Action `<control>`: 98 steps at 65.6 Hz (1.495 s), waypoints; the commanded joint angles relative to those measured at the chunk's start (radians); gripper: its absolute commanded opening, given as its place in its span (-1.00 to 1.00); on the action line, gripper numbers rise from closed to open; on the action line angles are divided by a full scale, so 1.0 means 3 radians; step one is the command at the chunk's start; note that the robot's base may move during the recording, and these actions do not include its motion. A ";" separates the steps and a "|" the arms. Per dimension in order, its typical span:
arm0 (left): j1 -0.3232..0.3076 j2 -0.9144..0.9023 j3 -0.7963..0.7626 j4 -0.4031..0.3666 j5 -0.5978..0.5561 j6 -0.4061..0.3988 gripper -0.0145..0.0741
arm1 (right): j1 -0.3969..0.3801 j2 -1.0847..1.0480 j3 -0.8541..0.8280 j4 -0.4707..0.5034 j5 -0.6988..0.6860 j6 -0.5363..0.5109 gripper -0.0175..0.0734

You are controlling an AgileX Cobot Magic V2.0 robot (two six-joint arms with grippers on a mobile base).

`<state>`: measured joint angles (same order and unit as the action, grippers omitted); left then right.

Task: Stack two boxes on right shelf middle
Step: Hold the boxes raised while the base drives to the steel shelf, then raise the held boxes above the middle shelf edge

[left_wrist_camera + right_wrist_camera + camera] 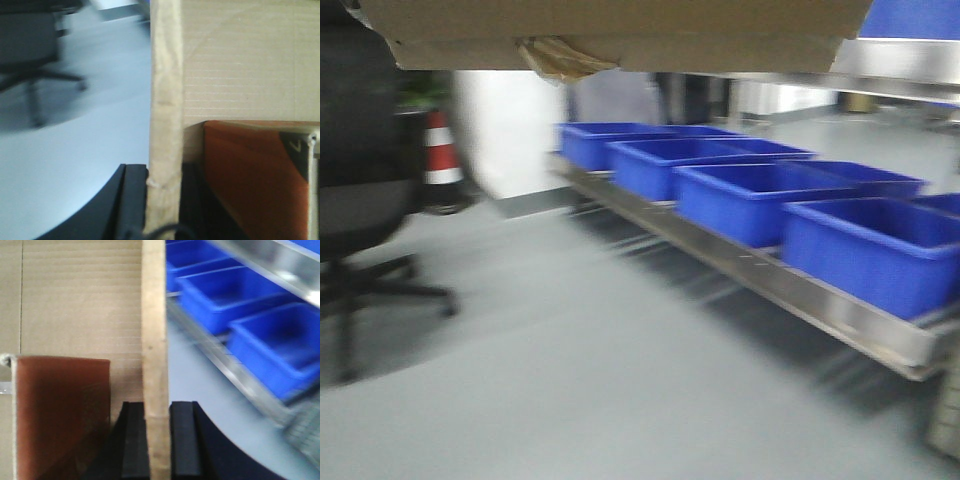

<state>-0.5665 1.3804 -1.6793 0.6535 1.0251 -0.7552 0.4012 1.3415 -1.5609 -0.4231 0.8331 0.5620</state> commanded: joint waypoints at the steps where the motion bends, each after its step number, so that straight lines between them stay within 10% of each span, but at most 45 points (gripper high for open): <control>1: 0.0015 -0.0064 -0.0034 0.0204 -0.0009 -0.0026 -0.92 | -0.0025 -0.0050 -0.0044 -0.0231 -0.0037 0.0015 -0.95; 98: 0.0015 -0.0064 -0.0034 0.0204 -0.0014 -0.0026 -0.92 | -0.0025 -0.0050 -0.0044 -0.0231 -0.0043 0.0015 -0.95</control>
<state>-0.5665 1.3804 -1.6793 0.6534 1.0190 -0.7552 0.4012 1.3415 -1.5609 -0.4268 0.8331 0.5620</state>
